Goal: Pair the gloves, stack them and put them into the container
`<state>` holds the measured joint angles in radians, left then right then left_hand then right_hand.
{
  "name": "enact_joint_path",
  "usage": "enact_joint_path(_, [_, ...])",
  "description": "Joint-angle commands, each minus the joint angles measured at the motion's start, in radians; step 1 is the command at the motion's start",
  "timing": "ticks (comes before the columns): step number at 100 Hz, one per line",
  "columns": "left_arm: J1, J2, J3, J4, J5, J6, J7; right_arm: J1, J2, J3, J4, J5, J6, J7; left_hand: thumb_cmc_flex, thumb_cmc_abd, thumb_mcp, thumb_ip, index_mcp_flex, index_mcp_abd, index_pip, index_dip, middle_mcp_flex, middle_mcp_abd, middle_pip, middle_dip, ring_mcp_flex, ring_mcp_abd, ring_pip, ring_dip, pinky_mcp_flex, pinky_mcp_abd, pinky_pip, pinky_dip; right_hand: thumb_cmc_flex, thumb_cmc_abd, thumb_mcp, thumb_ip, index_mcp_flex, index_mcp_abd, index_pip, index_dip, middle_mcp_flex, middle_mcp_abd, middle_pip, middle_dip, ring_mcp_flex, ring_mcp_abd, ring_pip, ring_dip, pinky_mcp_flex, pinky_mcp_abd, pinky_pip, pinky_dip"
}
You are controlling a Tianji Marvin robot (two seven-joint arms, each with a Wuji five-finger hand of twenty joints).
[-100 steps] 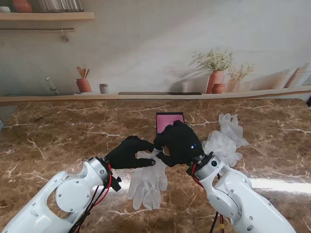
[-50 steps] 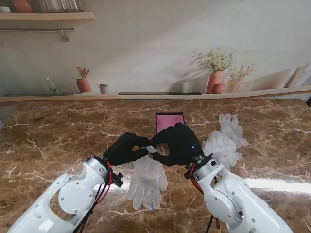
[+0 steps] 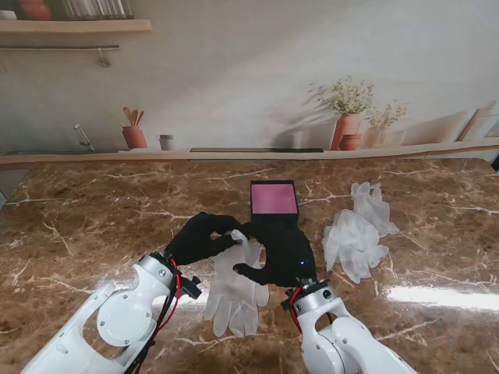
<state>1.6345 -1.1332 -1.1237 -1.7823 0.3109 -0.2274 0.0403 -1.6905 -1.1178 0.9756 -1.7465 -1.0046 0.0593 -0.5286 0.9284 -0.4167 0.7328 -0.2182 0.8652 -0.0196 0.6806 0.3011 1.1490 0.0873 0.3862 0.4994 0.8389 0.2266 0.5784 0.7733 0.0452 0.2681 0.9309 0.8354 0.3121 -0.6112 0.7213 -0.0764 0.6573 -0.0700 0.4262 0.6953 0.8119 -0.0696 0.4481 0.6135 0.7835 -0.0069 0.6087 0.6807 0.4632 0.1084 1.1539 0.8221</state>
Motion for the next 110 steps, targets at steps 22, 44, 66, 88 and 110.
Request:
enact_joint_path(22, [0.017, 0.006, -0.026, -0.012, 0.004, 0.009, -0.033, 0.001, -0.034, 0.031, 0.031, 0.045, -0.111, -0.104, -0.001, 0.016, -0.023, -0.023, 0.047, -0.070, 0.113, -0.007, 0.030, -0.003, -0.003, -0.024, 0.009, -0.005, -0.002, -0.011, -0.021, -0.007, 0.000, -0.019, 0.124, 0.049, 0.361, -0.149, 0.278, -0.247, 0.517, -0.087, 0.291, -0.058, 0.100, 0.168, 0.136, -0.039, 0.172, 0.048, 0.073, -0.027, 0.176, 0.037])
enact_joint_path(44, [0.030, 0.012, -0.042, -0.020, -0.003, 0.010, -0.057, -0.015, -0.046, 0.061, 0.010, 0.111, -0.197, -0.098, -0.011, 0.026, -0.116, 0.019, 0.036, -0.055, 0.081, -0.062, 0.028, -0.016, -0.002, -0.053, 0.005, -0.010, -0.016, -0.021, -0.024, 0.006, -0.005, -0.020, 0.094, 0.146, 0.366, -0.164, 0.333, -0.155, 0.493, 0.102, 0.319, -0.023, 0.180, 0.182, 0.149, -0.028, 0.255, 0.083, 0.068, -0.013, 0.213, 0.048])
enact_joint_path(66, [0.052, 0.012, -0.060, -0.021, 0.017, -0.005, -0.045, -0.032, -0.047, 0.076, -0.006, 0.141, -0.242, -0.069, -0.056, -0.033, -0.175, 0.056, 0.060, -0.056, 0.124, -0.069, 0.060, -0.017, 0.075, -0.041, 0.040, -0.011, 0.046, 0.009, 0.004, 0.026, 0.035, -0.001, 0.045, 0.197, 0.368, -0.141, 0.383, -0.139, 0.485, 0.177, 0.343, -0.016, 0.225, 0.191, 0.169, -0.018, 0.309, 0.110, 0.084, -0.002, 0.242, 0.057])
enact_joint_path(88, [0.071, 0.020, -0.083, -0.031, 0.021, 0.000, -0.074, -0.043, -0.046, 0.084, -0.011, 0.153, -0.263, -0.057, -0.019, -0.020, -0.124, 0.054, 0.022, -0.054, 0.064, -0.105, 0.044, -0.027, 0.084, 0.071, 0.020, -0.010, 0.057, 0.026, 0.003, 0.029, 0.039, -0.004, 0.028, 0.209, 0.372, -0.126, 0.410, -0.138, 0.479, 0.232, 0.354, -0.012, 0.248, 0.209, 0.182, -0.022, 0.338, 0.124, 0.096, 0.000, 0.256, 0.056])
enact_joint_path(110, [0.072, 0.029, -0.102, -0.033, 0.040, -0.010, -0.103, -0.052, -0.045, 0.091, -0.017, 0.162, -0.268, -0.041, -0.019, -0.040, -0.099, 0.055, -0.010, -0.037, -0.097, -0.085, 0.048, -0.056, 0.030, 0.096, 0.013, -0.015, 0.031, 0.011, 0.004, 0.029, 0.039, -0.004, 0.025, 0.212, 0.369, -0.116, 0.427, -0.143, 0.480, 0.273, 0.362, -0.008, 0.266, 0.227, 0.192, -0.023, 0.363, 0.136, 0.110, 0.002, 0.272, 0.055])
